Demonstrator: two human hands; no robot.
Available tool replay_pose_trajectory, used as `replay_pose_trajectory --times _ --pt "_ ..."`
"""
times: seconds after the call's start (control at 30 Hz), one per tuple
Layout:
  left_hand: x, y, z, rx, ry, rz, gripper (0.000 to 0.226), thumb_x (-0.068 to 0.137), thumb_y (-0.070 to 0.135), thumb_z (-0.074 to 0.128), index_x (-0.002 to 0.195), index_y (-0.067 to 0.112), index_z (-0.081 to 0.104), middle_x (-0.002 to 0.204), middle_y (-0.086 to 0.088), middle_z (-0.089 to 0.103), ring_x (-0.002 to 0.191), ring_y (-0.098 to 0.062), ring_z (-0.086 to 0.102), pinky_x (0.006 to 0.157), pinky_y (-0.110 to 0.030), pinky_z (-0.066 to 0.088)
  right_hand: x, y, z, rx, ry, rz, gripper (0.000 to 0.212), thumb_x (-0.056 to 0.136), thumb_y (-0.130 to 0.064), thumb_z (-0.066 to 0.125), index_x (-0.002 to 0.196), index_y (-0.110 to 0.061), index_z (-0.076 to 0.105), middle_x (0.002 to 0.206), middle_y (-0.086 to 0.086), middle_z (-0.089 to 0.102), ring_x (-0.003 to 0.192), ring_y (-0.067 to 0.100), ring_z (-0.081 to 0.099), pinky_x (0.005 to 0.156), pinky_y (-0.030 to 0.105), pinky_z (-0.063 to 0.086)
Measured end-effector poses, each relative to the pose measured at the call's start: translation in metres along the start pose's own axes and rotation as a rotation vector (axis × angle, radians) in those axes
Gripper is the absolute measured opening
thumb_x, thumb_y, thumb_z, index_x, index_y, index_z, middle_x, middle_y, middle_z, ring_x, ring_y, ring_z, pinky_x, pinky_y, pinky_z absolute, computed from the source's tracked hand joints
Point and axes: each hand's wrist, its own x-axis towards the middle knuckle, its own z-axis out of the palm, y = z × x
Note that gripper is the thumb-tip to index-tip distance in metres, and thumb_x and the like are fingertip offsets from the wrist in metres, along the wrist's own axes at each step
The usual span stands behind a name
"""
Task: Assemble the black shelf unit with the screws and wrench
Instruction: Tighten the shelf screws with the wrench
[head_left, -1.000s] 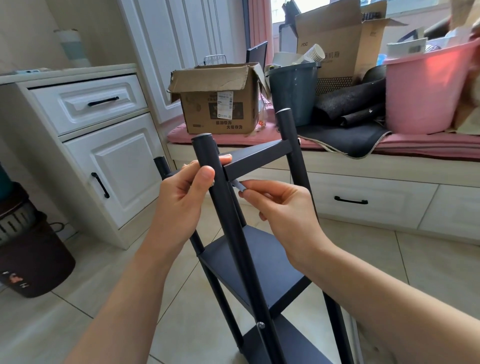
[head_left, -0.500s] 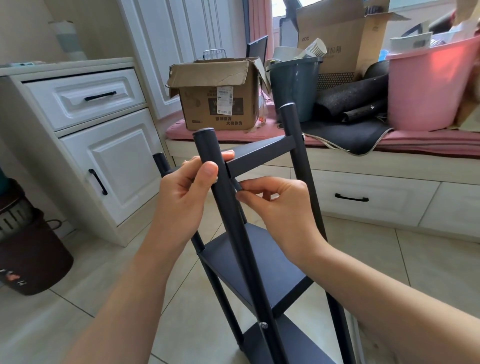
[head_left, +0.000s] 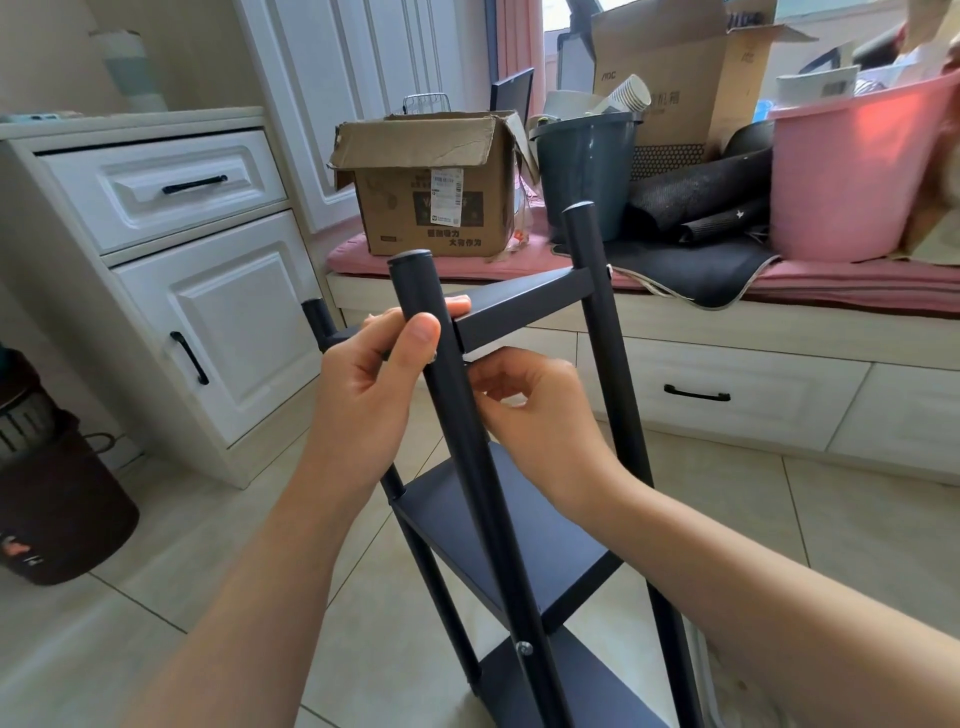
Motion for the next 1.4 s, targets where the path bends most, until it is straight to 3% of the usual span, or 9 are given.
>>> replay_pose_trajectory --times 0.2,0.37,0.6,0.83,0.97,1.13,1.3,1.4 --pt "0.0 0.0 0.002 -0.035 0.017 -0.002 0.034 0.097 0.045 0.045 0.111 0.033 0.074 0.109 -0.011 0.07 0.101 -0.012 0.06 0.084 -0.004 0.039 0.001 -0.003 0.002 0.005 -0.026 0.017 0.014 0.088 -0.001 0.069 0.093 -0.013 0.074 0.086 -0.003 0.072 0.085 0.012 0.068 0.082 0.027 0.058" --pt "0.0 0.0 0.0 -0.019 0.013 -0.01 0.031 0.097 0.048 0.045 0.108 0.039 0.073 0.11 -0.016 0.068 0.1 -0.015 0.059 0.082 -0.002 0.037 -0.002 0.001 -0.014 -0.004 0.014 -0.062 0.009 0.084 -0.01 0.075 0.087 -0.018 0.075 0.083 -0.006 0.072 0.08 0.013 0.065 0.076 0.023 0.055" --pt "-0.001 0.004 0.001 -0.059 0.005 -0.023 0.027 0.096 0.045 0.05 0.107 0.04 0.074 0.111 -0.01 0.07 0.101 -0.011 0.057 0.081 0.001 0.036 -0.002 -0.002 -0.043 -0.039 0.081 -0.183 0.027 0.084 -0.007 0.075 0.081 -0.034 0.072 0.081 -0.016 0.072 0.068 -0.001 0.057 0.069 0.01 0.045" --pt "-0.003 0.007 0.001 -0.103 -0.004 -0.039 0.032 0.093 0.041 0.051 0.109 0.03 0.076 0.112 -0.012 0.071 0.108 -0.019 0.06 0.085 -0.003 0.039 -0.004 -0.008 -0.037 0.011 0.082 -0.175 0.023 0.083 -0.007 0.076 0.081 -0.03 0.073 0.078 -0.014 0.072 0.065 -0.002 0.058 0.065 0.01 0.046" --pt "-0.004 0.009 0.002 -0.102 0.009 -0.041 0.027 0.096 0.039 0.051 0.108 0.033 0.076 0.11 -0.01 0.071 0.097 -0.004 0.06 0.083 0.0 0.037 -0.004 -0.008 -0.033 0.032 0.091 -0.164 0.023 0.084 -0.007 0.076 0.08 -0.03 0.073 0.076 -0.013 0.072 0.066 -0.001 0.059 0.066 0.011 0.047" --pt "-0.004 0.009 0.004 -0.102 0.025 -0.057 0.034 0.091 0.045 0.051 0.109 0.031 0.077 0.111 -0.014 0.07 0.105 -0.016 0.059 0.082 0.0 0.037 -0.005 -0.006 -0.028 -0.027 0.081 -0.138 0.012 0.084 -0.009 0.075 0.086 -0.021 0.075 0.08 -0.011 0.071 0.071 0.003 0.06 0.07 0.015 0.051" --pt "-0.003 0.008 0.003 -0.124 0.016 -0.06 0.033 0.092 0.042 0.051 0.108 0.029 0.077 0.113 -0.011 0.071 0.107 -0.011 0.062 0.081 -0.001 0.039 -0.005 -0.004 -0.022 -0.062 0.069 -0.101 0.008 0.085 -0.011 0.075 0.092 -0.013 0.076 0.086 -0.004 0.072 0.081 0.012 0.066 0.078 0.024 0.056" --pt "-0.003 0.007 0.003 -0.136 0.022 -0.059 0.031 0.092 0.041 0.052 0.105 0.032 0.078 0.112 -0.012 0.071 0.108 -0.013 0.062 0.083 -0.003 0.041 -0.004 -0.005 -0.015 -0.058 0.039 -0.079 0.008 0.085 -0.01 0.074 0.093 -0.011 0.076 0.086 -0.002 0.073 0.082 0.011 0.067 0.079 0.022 0.056"
